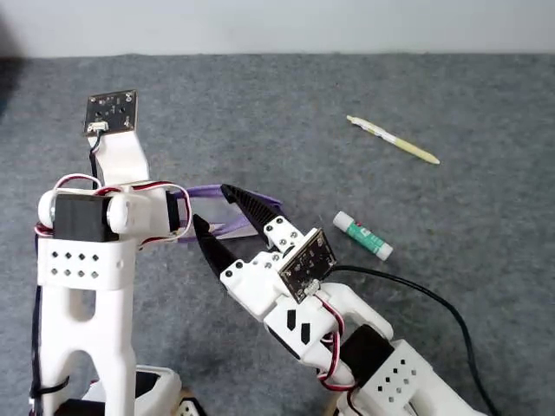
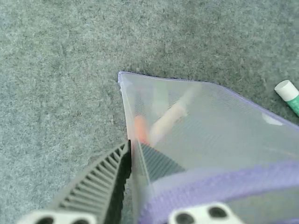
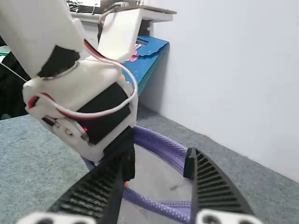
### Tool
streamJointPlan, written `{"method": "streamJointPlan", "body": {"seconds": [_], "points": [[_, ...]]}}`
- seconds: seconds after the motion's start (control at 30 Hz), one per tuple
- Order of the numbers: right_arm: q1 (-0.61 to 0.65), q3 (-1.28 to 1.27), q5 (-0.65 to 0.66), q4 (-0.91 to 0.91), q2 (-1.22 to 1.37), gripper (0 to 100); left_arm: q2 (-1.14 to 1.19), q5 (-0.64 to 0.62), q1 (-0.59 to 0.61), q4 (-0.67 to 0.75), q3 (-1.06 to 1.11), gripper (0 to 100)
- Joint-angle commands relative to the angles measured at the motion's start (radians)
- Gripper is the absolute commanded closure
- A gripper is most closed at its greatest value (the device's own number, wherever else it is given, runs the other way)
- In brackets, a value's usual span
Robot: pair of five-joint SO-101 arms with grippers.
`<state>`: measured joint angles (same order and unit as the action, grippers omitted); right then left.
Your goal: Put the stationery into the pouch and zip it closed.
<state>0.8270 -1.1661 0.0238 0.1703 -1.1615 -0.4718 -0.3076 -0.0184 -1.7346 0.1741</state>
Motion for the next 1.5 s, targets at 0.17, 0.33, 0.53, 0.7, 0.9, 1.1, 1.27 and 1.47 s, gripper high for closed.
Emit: {"method": "streamJointPlan", "body": {"seconds": [0.17, 0.33, 0.53, 0.7, 0.9, 1.1, 1.27, 1.47], "points": [[-0.193, 0.307, -0.017, 0.288, 0.016, 80.9, 0.009, -0.011, 0.000, -0.009, -0.028, 99], [-0.344, 0.439, -0.080, 0.513, 0.025, 80.9, 0.008, -0.011, 0.000, -0.009, -0.028, 99], [-0.535, 0.569, -0.083, 0.754, 0.151, 80.9, 0.008, -0.011, 0.006, -0.009, -0.028, 99], [-0.584, 0.678, -0.031, 0.975, 0.377, 80.9, 0.003, -0.011, 0.008, -0.014, -0.025, 99], [-0.650, 0.806, 0.112, 1.084, 0.745, 80.8, 0.003, -0.011, 0.008, -0.012, -0.025, 99], [-0.696, 1.000, 0.269, 1.181, 1.084, 80.5, 0.002, -0.011, 0.008, -0.015, -0.025, 99], [-0.694, 1.138, 0.393, 1.193, 1.274, 80.5, 0.002, -0.011, 0.008, -0.012, -0.025, 99], [-0.693, 1.252, 0.442, 1.190, 1.460, 80.7, 0.002, -0.011, 0.008, -0.011, -0.025, 99]]}}
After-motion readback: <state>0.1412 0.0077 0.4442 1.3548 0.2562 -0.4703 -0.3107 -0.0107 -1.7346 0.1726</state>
